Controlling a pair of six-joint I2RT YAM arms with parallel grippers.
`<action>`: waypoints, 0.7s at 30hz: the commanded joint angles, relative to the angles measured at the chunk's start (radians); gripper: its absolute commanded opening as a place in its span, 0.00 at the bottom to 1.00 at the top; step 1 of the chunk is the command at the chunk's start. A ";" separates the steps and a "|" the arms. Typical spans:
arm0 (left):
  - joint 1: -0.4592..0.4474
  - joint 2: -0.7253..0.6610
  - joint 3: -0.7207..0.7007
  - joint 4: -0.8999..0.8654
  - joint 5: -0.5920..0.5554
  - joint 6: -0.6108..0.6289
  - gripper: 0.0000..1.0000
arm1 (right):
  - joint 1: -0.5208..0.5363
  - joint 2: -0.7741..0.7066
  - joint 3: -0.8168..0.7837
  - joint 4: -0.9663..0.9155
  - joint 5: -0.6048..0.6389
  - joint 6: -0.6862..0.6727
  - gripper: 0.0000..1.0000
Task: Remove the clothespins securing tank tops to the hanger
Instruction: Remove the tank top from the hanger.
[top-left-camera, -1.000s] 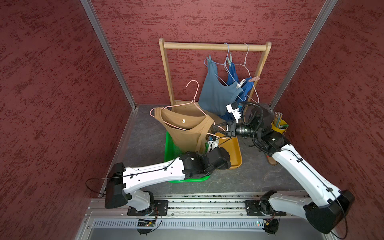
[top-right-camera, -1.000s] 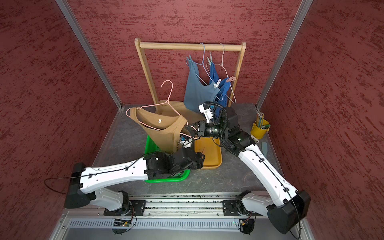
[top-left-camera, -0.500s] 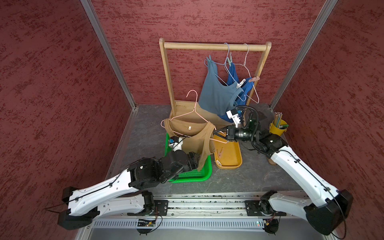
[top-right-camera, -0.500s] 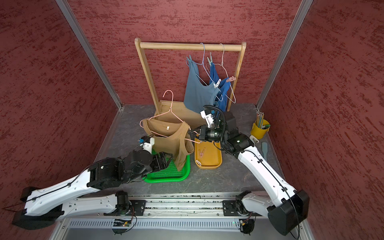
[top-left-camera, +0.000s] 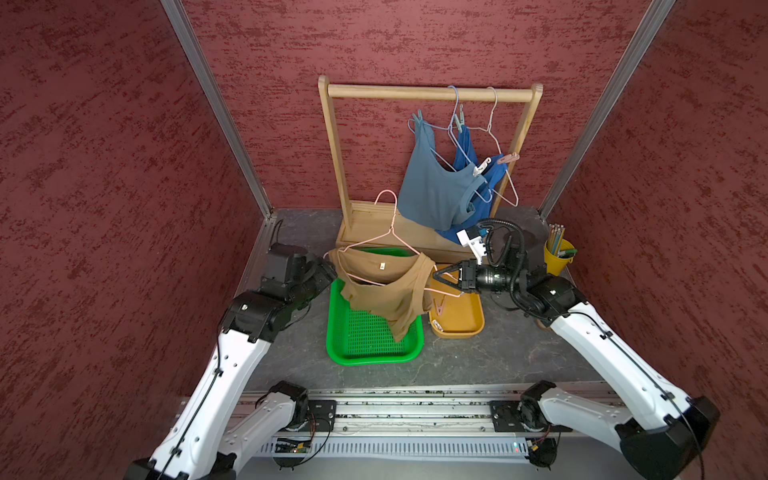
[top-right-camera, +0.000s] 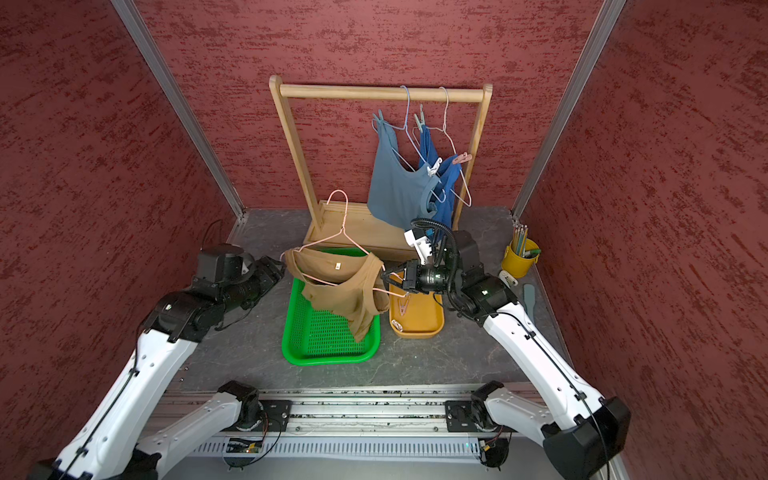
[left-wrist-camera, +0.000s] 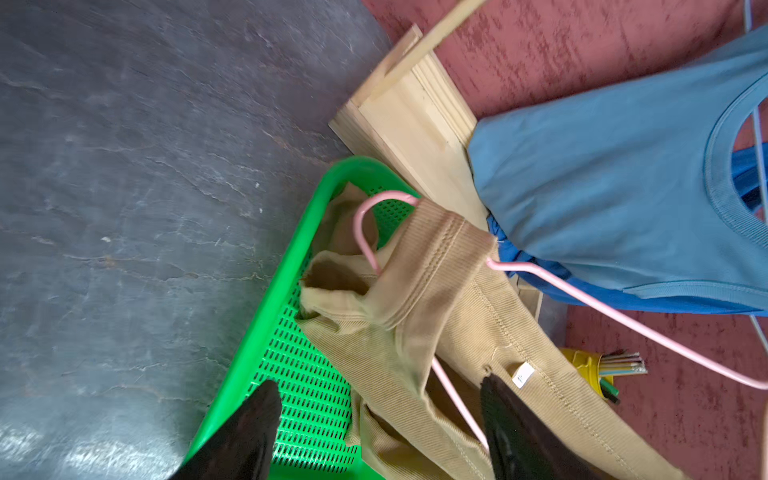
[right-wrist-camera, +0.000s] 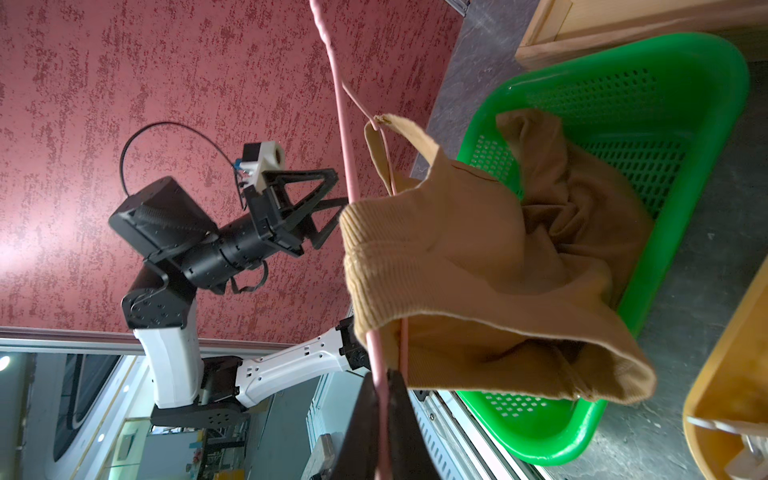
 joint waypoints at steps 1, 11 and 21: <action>0.006 0.078 0.042 0.126 0.165 0.095 0.78 | 0.002 -0.024 0.000 0.026 -0.028 -0.005 0.00; 0.104 0.163 0.051 0.090 0.181 0.128 0.31 | 0.003 -0.017 -0.002 0.030 -0.029 -0.021 0.00; 0.197 0.152 0.091 -0.017 0.175 0.218 0.00 | 0.003 -0.014 -0.021 0.016 -0.023 -0.042 0.00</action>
